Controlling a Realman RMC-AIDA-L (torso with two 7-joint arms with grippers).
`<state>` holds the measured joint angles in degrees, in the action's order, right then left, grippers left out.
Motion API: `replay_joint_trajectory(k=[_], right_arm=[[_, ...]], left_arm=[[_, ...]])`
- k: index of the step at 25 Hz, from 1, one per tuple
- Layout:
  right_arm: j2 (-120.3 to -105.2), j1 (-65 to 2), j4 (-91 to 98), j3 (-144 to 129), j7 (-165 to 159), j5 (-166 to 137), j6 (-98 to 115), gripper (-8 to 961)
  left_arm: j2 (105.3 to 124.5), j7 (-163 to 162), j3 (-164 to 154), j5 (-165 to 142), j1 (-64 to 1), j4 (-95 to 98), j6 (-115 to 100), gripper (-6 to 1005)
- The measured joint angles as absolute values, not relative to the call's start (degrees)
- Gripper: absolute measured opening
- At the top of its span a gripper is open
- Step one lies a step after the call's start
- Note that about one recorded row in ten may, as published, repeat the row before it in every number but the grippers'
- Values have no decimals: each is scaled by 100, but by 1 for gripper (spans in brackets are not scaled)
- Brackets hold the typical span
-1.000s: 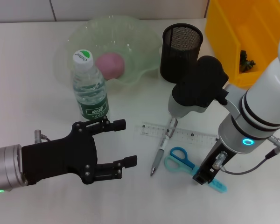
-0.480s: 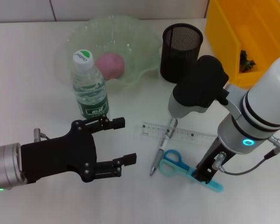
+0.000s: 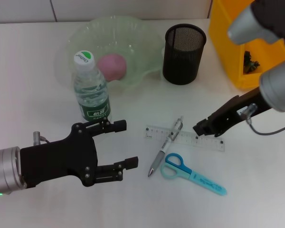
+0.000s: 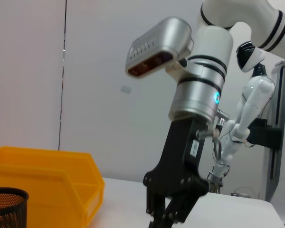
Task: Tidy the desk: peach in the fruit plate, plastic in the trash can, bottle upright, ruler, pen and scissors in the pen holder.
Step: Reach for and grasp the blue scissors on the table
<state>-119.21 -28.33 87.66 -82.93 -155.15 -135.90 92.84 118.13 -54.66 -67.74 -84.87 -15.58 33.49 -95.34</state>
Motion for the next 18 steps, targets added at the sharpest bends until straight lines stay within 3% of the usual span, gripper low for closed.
replay_joint_trajectory(k=[5,16,18], right_arm=[[-11926,-2834,8861,-8544,-15345,-13610,9753,80],[-11962,-2913,8902,-9957,-15862,-14496,9593,368],[-11962,-2930,8881,-10016,-15863,-14499,9540,366]], left_arm=[[11813,-5485,-6776,-8490,-1548,3349,-9544,800],[11813,-5508,-6768,-8491,-1570,3349,-9546,800],[11813,-5509,-6767,-8491,-1571,3349,-9546,800]])
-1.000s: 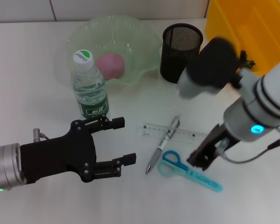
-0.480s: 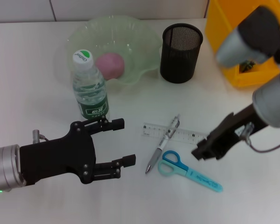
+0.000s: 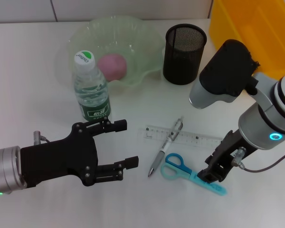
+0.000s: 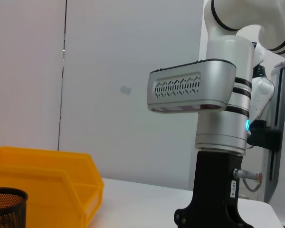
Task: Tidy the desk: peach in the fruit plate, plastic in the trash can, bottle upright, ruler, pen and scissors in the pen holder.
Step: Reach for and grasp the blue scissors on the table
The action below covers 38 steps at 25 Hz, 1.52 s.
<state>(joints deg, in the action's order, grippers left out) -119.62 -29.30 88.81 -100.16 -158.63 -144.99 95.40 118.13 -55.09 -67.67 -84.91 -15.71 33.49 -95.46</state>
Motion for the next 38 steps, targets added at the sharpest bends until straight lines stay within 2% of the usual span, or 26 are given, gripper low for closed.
replay_joint_trajectory(k=[38], right_arm=[[-11970,-3321,7926,-10670,-15818,-14519,8921,355]], left_arm=[[11804,-5537,-6767,-8491,-1564,3391,-9579,799]])
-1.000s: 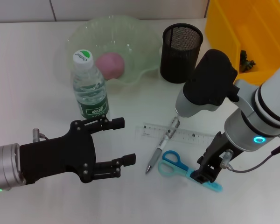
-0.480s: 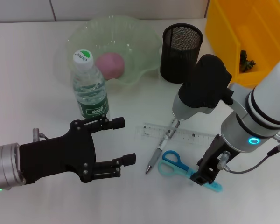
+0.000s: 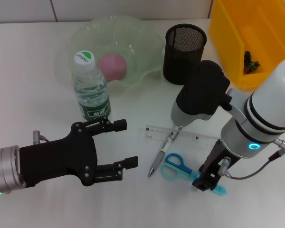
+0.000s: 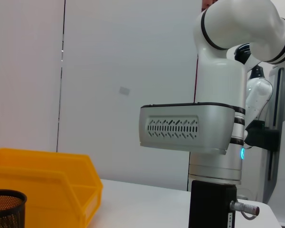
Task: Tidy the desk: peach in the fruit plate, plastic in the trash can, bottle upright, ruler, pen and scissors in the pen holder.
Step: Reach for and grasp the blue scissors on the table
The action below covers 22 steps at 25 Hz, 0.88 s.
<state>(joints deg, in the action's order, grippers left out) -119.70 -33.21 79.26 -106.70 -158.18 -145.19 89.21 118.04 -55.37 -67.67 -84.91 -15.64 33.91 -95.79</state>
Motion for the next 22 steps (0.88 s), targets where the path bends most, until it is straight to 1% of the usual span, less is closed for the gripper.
replay_joint_trajectory(k=[6,8,14,22], right_arm=[[-11971,-3330,7921,-10678,-15821,-14519,8920,353],[-11971,-3331,7911,-10679,-15825,-14519,8920,204],[-11971,-3393,7789,-10678,-15841,-14510,8917,183],[-11971,-3403,7764,-10693,-15843,-14465,8915,179]], left_arm=[[11803,-5537,-6767,-8490,-1564,3393,-9580,799],[11803,-5537,-6767,-8490,-1564,3393,-9580,799],[11804,-5537,-6767,-8490,-1571,3388,-9581,799],[11804,-5537,-6767,-8490,-1562,3394,-9580,799]])
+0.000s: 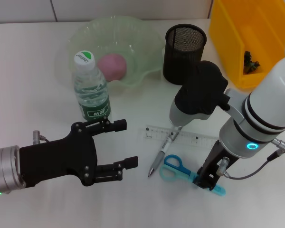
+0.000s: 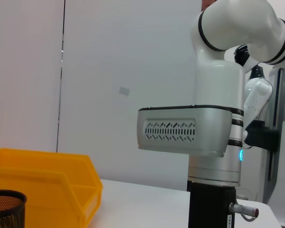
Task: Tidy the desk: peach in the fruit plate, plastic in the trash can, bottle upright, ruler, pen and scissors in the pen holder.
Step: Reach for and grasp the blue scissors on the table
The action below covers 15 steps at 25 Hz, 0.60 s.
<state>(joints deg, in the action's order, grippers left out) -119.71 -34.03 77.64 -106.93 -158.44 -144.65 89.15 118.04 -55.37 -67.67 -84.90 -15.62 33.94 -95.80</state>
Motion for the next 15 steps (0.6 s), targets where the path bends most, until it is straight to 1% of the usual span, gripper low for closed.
replay_joint_trajectory(k=[13,15], right_arm=[[-11955,-3323,8062,-10664,-15855,-14465,9029,173],[-11952,-3316,8082,-10659,-15855,-14465,9039,131]], left_arm=[[11804,-5546,-6767,-8490,-1565,3394,-9580,799],[11804,-5546,-6767,-8490,-1565,3394,-9580,799]])
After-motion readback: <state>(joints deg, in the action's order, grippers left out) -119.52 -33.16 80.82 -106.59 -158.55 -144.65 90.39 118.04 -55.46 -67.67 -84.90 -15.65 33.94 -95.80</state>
